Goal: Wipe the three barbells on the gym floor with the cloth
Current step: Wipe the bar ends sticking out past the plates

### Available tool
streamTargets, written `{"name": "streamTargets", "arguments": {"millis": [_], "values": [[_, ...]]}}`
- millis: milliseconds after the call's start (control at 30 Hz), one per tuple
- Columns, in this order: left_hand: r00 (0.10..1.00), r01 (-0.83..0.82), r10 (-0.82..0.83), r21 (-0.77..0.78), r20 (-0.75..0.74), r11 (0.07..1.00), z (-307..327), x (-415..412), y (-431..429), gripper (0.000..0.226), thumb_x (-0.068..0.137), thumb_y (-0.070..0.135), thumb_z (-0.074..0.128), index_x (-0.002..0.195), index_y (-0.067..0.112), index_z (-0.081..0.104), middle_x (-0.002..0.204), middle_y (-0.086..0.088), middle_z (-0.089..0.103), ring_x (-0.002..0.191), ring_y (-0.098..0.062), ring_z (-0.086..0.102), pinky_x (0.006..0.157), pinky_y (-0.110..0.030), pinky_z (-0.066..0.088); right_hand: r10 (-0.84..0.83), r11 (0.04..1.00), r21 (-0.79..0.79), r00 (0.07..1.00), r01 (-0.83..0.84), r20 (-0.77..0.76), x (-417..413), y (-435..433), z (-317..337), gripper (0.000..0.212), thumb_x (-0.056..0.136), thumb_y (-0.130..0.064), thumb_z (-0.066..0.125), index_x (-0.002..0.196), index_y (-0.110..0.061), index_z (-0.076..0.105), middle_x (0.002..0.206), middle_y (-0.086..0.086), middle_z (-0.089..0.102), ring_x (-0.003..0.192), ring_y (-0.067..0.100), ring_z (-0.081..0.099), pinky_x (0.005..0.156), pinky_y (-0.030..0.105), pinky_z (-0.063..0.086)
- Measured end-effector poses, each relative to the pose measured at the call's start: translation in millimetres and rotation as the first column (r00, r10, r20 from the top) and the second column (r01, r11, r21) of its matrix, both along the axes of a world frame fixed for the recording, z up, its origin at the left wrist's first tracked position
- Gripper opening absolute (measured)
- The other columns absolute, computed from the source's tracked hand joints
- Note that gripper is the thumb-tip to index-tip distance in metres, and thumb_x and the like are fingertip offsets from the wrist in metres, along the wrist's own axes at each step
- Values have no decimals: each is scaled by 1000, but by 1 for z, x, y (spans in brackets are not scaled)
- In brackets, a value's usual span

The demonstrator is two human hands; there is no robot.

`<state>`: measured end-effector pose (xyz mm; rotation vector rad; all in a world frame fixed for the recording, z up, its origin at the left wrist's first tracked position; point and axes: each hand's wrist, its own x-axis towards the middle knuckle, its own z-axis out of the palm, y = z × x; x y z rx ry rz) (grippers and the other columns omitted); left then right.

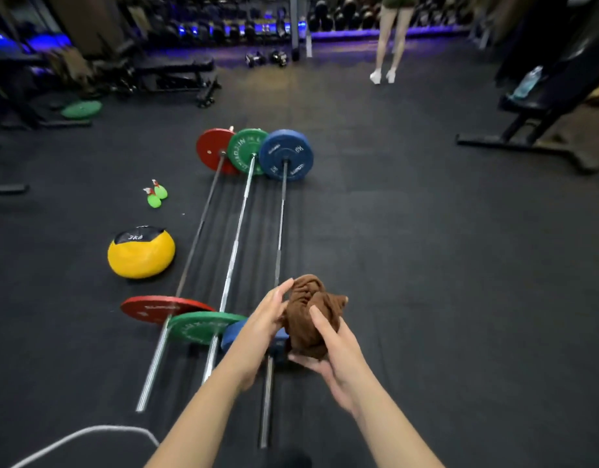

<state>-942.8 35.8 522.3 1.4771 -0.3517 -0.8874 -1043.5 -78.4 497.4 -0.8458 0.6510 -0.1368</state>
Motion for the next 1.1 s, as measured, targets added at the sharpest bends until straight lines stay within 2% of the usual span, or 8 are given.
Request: {"name": "streamTargets", "arguments": {"millis": [100,200,367,467,600,767,967,1100], "values": [[1000,-27,28,66,-5,997,-1,34,-17,58,95,65,45,146,37,46,140,4,65,131,-11,59,117,-40,38,-1,999,47,1000,2,-13,29,-31,-6,45,92,-20,73,134,-17,59,120,12,73,107,33,72,77,49,60],[997,-54,46,143,62,988,-10,73,-48,42,104,53,47,140,33,59,131,6,70,125,-12,63,114,-47,43,-32,998,49,999,34,-41,62,-73,-20,33,98,-7,60,131,-10,61,117,16,74,106,34,72,77,49,60],[998,-58,48,211,50,976,-30,141,-156,31,109,29,44,127,24,69,116,1,76,115,-16,69,105,-46,50,-94,992,83,993,99,-69,116,-195,-30,29,101,0,49,128,-1,58,122,20,71,113,36,69,101,59,50],[998,28,-40,230,51,973,-23,174,-243,25,107,30,52,123,29,70,115,2,76,114,-15,69,101,-42,52,-95,991,81,991,102,-92,145,-275,-13,28,102,-6,52,129,-6,60,122,17,72,113,31,70,89,46,57],[984,90,-116,189,134,978,5,219,-358,25,97,47,61,115,36,74,112,-14,73,102,-14,66,95,-38,52,-141,989,31,985,144,-95,188,-371,17,42,98,-24,65,138,-16,55,125,11,72,116,28,69,102,55,51],[959,186,-216,163,185,969,16,276,-473,24,106,25,55,111,22,78,110,13,76,107,1,66,91,-18,48,-161,981,82,978,173,-134,262,-474,23,55,92,-48,58,135,-15,62,123,13,72,111,32,71,92,52,56],[978,52,-88,188,187,981,-6,380,-585,29,106,34,52,110,27,80,113,19,75,111,5,64,96,-21,51,-80,991,102,994,88,-81,381,-608,0,41,96,-23,62,133,-6,62,123,16,71,115,33,69,105,52,48],[967,-200,154,234,201,951,3,462,-651,30,106,34,53,99,34,82,97,8,76,89,-6,64,79,-31,56,60,995,79,994,-53,-89,474,-704,5,31,102,-5,52,131,-4,63,123,11,72,114,27,70,90,38,59]]}}
